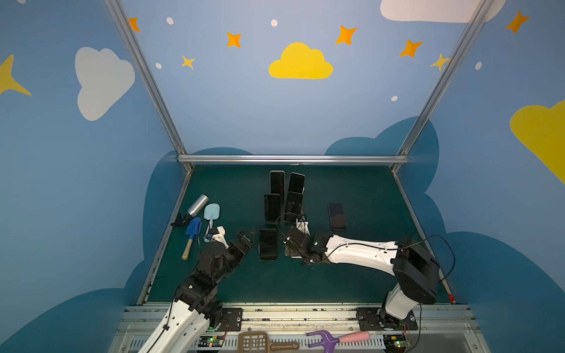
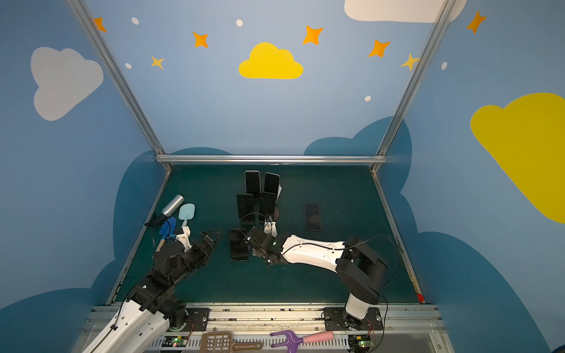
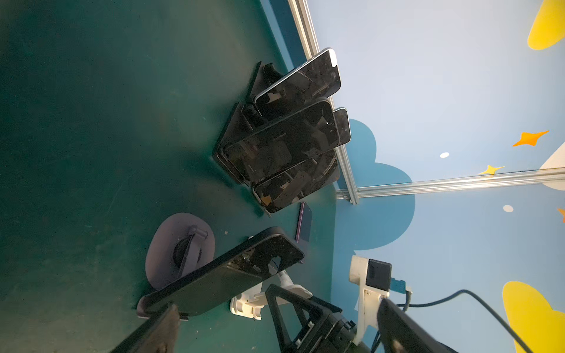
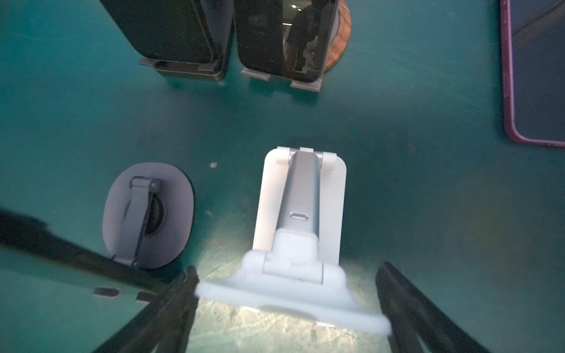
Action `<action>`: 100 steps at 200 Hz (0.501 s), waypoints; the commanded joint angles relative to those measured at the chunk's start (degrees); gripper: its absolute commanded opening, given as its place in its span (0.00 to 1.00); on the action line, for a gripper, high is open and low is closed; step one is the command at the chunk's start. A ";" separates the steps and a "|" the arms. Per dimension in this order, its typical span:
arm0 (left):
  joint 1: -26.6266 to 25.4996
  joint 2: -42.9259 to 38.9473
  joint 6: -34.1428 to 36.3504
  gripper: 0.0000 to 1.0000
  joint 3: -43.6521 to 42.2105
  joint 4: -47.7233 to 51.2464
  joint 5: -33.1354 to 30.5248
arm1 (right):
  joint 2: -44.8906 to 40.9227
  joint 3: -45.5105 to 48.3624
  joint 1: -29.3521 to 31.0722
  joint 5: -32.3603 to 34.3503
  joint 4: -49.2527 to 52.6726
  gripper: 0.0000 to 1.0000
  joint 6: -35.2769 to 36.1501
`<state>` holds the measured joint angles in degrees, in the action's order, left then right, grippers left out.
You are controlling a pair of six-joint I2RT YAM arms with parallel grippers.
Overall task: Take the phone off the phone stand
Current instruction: 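Move the right gripper back down over the empty white stand, then close the right gripper on the white folding stand's upright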
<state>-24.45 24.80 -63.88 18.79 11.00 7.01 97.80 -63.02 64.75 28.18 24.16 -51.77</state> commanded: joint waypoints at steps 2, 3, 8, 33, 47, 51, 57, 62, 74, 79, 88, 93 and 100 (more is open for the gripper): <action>-0.08 -0.54 0.07 1.00 -0.61 -0.11 -0.55 | 1.61 -1.32 0.22 1.85 -0.57 0.90 -2.64; -0.08 -0.54 0.07 1.00 -0.56 -0.11 -0.61 | 1.70 -1.31 0.26 1.91 -0.68 0.90 -2.68; -0.16 -0.58 0.10 1.00 -0.51 -0.02 -0.59 | 1.88 -1.22 0.27 2.09 -0.99 0.89 -2.87; -0.10 -0.54 -0.41 1.00 -1.18 -0.55 -0.50 | 2.39 -0.71 0.26 2.94 -2.30 0.86 -3.69; -0.14 -0.52 -0.50 1.00 -1.41 -0.98 -0.59 | 2.55 -0.68 0.27 3.13 -2.71 0.84 -3.43; -0.12 -0.46 -0.54 1.00 -1.38 -0.99 -0.59 | 2.65 -0.77 0.26 3.27 -2.61 0.83 -3.49; -0.15 -0.50 -0.62 1.00 -1.38 -0.99 -0.51 | 2.70 -0.87 0.34 3.54 -2.30 0.82 -3.67; -0.11 -0.45 -0.63 1.00 -1.47 -1.06 -0.42 | 2.75 -0.83 0.34 3.86 -2.28 0.81 -3.75; -0.08 -0.42 -0.72 1.00 -1.72 -1.29 -0.57 | 2.91 -0.74 0.28 4.37 -2.02 0.79 -4.32; -0.09 -0.36 -0.79 1.00 -1.82 -1.38 -0.59 | 2.88 -0.63 0.31 4.62 -2.08 0.77 -4.45; -0.08 -0.39 -0.90 1.00 -1.91 -1.50 -0.59 | 2.77 -0.59 0.35 4.93 -2.22 0.74 -4.39; -0.15 -0.37 -0.89 1.00 -1.97 -1.51 -0.58 | 2.83 -0.60 0.31 5.14 -2.01 0.73 -4.55; -0.12 -0.41 -0.89 1.00 -2.00 -1.56 -0.59 | 2.86 -0.68 0.32 5.50 -1.76 0.71 -4.57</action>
<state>-24.45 24.60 -64.53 17.30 10.52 6.98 99.77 -63.07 64.77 31.14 22.04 -55.31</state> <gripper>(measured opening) 0.998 0.737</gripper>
